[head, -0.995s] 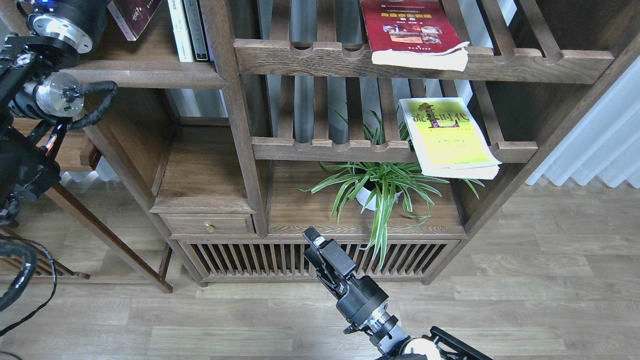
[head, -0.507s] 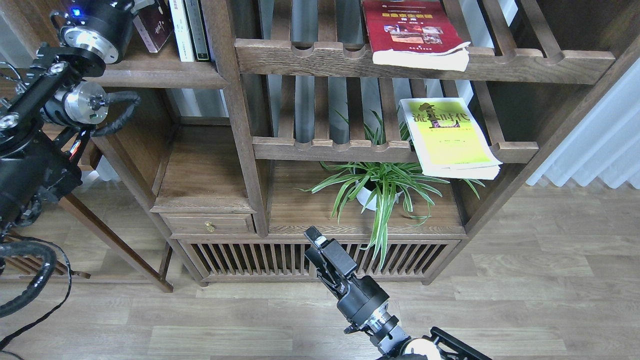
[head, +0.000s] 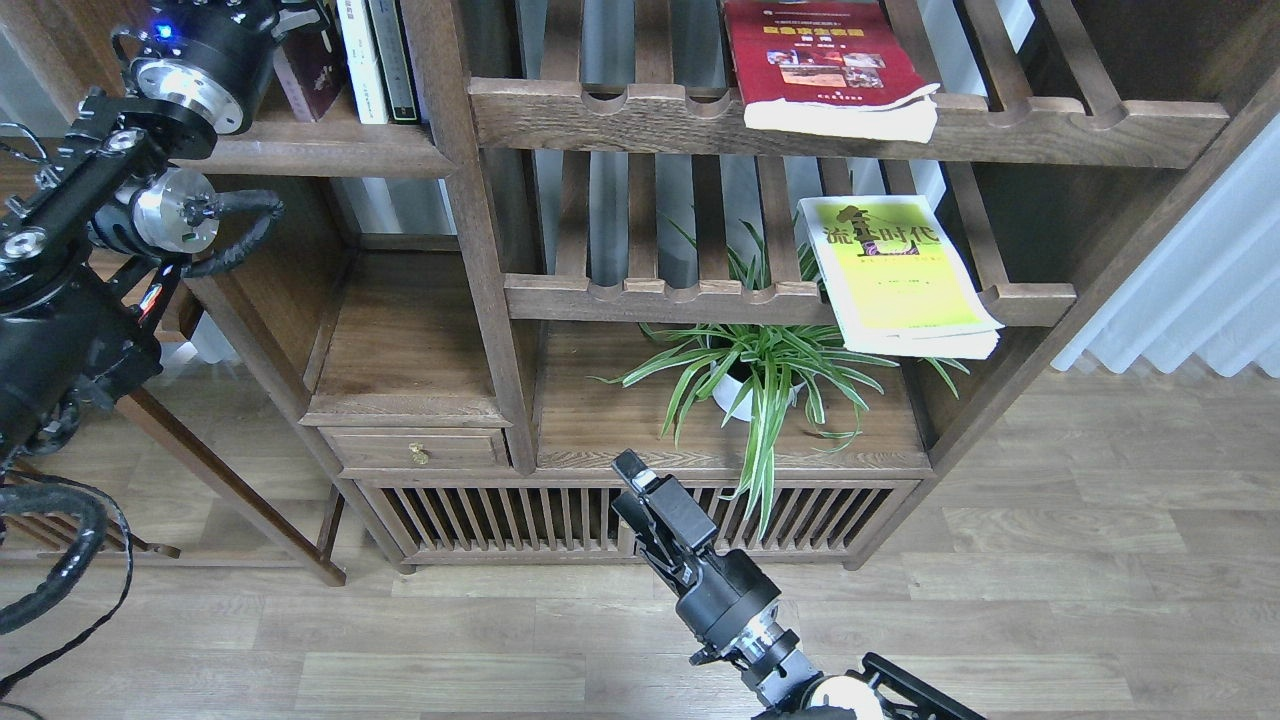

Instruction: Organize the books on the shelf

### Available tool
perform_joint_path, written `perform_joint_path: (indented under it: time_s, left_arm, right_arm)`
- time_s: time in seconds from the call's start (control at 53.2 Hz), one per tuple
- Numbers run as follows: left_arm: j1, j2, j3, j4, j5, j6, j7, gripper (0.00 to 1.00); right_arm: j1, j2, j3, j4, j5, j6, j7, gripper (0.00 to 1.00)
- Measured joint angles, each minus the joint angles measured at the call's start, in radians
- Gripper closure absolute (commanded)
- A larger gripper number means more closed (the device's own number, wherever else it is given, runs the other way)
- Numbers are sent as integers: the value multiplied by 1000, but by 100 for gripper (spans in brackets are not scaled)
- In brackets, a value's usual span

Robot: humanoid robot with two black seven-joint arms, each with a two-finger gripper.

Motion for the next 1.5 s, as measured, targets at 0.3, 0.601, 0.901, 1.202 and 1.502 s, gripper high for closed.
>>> perform_joint_path:
  time_s: [0.3,0.601,0.901,1.202,1.502]
  left_arm:
    - [-9,-2,-41,-12,-3,-2,-4,65]
    - [-64,-10,-62,-15,-8,-3,-18,65]
    - [-133,-35,-88,-10,-14,-1,-19,65]
    - [-184,-38,-129,-15,-14,-1,-16,65]
    - [-203,-38,-170,-24,-65,-3,-18,64]
  right_arm:
    - [-1,0,0,-4,0,0,0,2]
    - [-1,0,3,-13,0,0,0,2]
    - [-1,0,2,-14,0,0,0,2]
    - [-1,0,1,-14,0,0,0,2]
    - [-2,0,4,-14,0,0,0,2]
